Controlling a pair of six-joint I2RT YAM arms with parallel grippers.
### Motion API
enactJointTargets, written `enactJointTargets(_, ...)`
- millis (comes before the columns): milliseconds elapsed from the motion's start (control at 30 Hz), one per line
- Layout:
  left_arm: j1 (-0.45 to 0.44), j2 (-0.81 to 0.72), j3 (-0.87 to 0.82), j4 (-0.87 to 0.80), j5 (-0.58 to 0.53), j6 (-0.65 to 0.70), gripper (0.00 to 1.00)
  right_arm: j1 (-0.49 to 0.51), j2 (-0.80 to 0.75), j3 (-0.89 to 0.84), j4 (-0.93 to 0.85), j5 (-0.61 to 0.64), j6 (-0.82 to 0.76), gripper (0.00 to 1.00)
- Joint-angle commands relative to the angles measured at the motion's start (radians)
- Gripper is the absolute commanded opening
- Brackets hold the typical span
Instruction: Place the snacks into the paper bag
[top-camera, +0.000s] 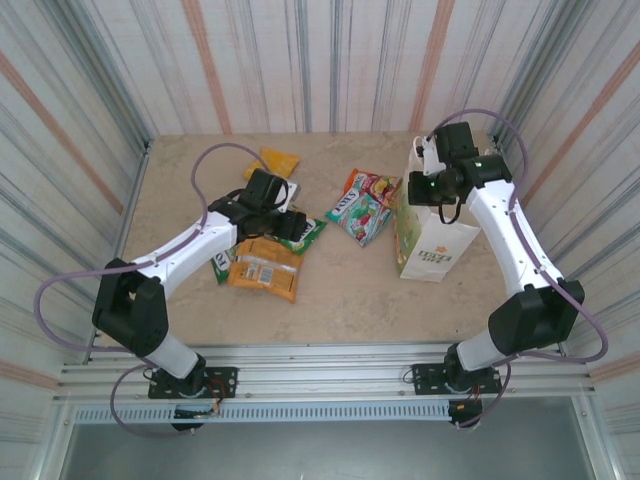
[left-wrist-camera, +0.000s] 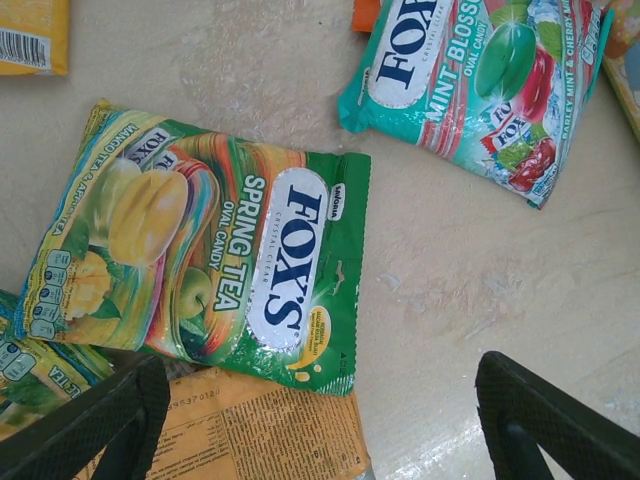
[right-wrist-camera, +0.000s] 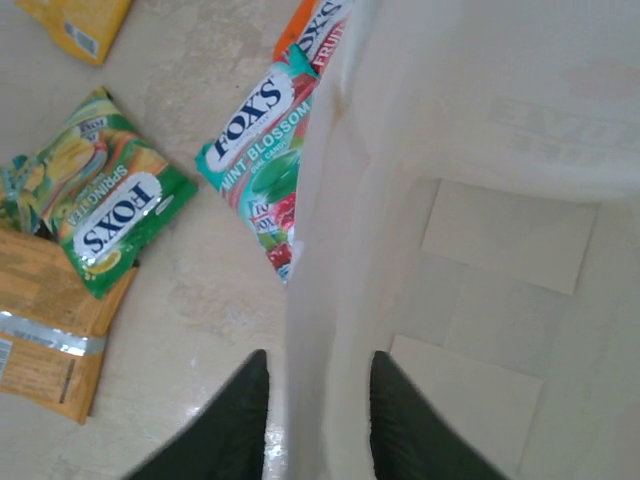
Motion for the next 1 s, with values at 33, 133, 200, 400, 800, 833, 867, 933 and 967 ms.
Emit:
enactJointTargets(33,-0.008,-0.041,0.009,0.008,0.019,-0.014,0.84,0.004,-0.034,-0.024,0.016,-0.031,0.008,0.61)
enactJointTargets(133,-0.008,-0.046,0.009,0.010,0.027,-0.014,0.84,0.004,-0.041,-0.037,0.024,-0.033,0.008,0.66)
enactJointTargets(200,-0.008,-0.048,0.008,0.013,0.030,-0.015,0.84,0.004,-0.048,-0.040,0.030,-0.031,0.008,0.72)
enactJointTargets(400,-0.008,-0.049,0.005,0.020,0.043,-0.023,0.84,0.002,-0.096,-0.076,0.067,-0.042,-0.002,0.80)
enactJointTargets(800,-0.008,-0.059,0.000,0.032,0.061,-0.038,0.84,-0.028,-0.155,-0.125,0.098,-0.087,0.001,0.82)
enactJointTargets(833,-0.008,-0.060,0.001,0.032,0.063,-0.041,0.84,-0.028,-0.162,-0.123,0.098,-0.087,0.001,0.82)
enactJointTargets(867,-0.008,-0.062,-0.001,0.032,0.065,-0.044,0.84,-0.029,-0.167,-0.120,0.096,-0.084,0.002,0.82)
enactJointTargets(933,-0.008,-0.062,0.003,0.028,0.075,-0.055,0.82,-0.028,-0.180,-0.101,0.075,-0.065,0.001,0.82)
enactJointTargets(967,-0.008,-0.059,0.009,0.022,0.084,-0.056,0.80,-0.027,-0.184,-0.086,0.058,-0.055,0.000,0.82)
